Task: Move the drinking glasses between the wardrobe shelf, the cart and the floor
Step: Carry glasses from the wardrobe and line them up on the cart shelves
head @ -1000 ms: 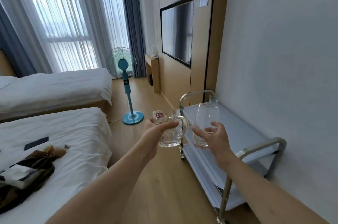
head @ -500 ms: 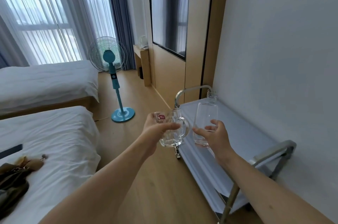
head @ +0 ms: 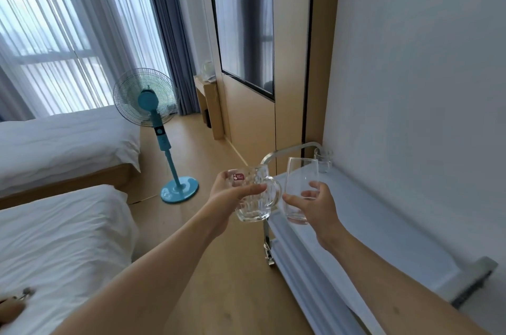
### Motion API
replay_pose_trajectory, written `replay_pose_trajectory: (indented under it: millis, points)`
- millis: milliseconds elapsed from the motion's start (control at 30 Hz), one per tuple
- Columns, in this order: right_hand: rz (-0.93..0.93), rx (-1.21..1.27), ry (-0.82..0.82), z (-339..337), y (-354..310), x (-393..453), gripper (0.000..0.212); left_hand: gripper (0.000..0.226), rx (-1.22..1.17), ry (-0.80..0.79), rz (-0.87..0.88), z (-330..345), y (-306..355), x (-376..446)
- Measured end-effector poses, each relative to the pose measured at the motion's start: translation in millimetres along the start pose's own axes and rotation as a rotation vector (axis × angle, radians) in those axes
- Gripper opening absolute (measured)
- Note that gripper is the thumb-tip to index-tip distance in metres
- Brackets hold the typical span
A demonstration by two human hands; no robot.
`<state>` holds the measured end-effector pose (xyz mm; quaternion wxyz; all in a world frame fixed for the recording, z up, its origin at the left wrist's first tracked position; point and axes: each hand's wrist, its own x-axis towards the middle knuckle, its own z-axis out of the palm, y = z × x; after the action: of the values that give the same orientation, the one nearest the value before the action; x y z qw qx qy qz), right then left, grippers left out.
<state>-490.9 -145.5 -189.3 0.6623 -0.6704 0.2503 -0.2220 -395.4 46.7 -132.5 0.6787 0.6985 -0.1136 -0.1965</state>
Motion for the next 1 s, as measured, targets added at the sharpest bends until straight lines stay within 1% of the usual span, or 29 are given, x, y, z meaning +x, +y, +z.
replay_pose_trajectory:
  millis: [100, 367, 667, 700, 800, 867, 1000]
  points:
    - [0.039, -0.004, 0.013, -3, 13, 25, 0.086, 0.098, 0.006, -0.020, -0.024, 8, -6, 29]
    - [0.100, -0.048, 0.096, -6, 35, 85, 0.086, 0.088, 0.071, -0.073, -0.079, 23, -25, 119]
    - [0.164, -0.028, 0.307, 16, 50, 163, 0.085, 0.079, 0.159, -0.301, -0.062, 38, -29, 249]
    - [0.175, -0.029, 0.326, 19, 51, 168, 0.084, 0.081, 0.166, -0.322, -0.057, 39, -28, 260]
    - [0.211, -0.015, 0.413, 28, 58, 191, 0.084, 0.105, 0.224, -0.366, -0.049, 43, -25, 302]
    - [0.238, 0.003, 0.469, 34, 63, 200, 0.084, 0.105, 0.285, -0.387, -0.021, 46, -26, 324]
    - [0.287, 0.028, 0.569, 45, 74, 217, 0.087, 0.107, 0.362, -0.481, -0.005, 54, -37, 364]
